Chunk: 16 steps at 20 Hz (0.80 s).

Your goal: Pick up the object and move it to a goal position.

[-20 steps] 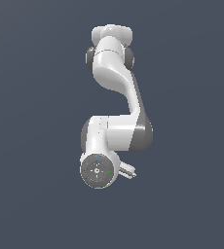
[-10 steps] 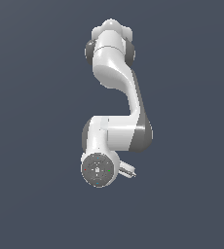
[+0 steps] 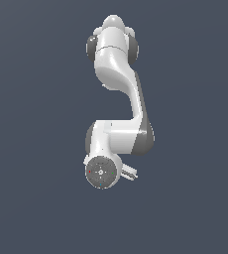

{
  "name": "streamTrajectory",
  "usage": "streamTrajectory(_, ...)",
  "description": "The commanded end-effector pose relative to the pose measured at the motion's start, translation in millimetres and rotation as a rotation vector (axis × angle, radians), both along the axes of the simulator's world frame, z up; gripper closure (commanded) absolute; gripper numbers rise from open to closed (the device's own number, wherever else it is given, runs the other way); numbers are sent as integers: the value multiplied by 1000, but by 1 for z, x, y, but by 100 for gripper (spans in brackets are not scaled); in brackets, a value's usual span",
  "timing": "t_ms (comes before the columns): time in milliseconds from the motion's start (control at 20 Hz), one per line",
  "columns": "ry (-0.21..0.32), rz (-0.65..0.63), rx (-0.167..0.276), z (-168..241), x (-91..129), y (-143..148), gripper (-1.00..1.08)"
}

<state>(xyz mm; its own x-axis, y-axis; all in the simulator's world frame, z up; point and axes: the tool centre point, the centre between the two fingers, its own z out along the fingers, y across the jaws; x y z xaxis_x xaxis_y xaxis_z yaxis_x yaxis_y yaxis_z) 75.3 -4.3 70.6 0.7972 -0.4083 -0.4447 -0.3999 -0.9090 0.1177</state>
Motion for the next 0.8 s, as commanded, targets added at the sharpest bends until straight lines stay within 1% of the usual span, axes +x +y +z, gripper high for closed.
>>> streamTrajectory(0, 0, 0, 0, -3, -1, 0, -20)
streamTrajectory(350, 0, 0, 0, -6, -2, 1, -20)
streamTrajectory(400, 0, 0, 0, -6, -2, 1, 108)
streamTrajectory(750, 0, 0, 0, -6, -2, 1, 108)
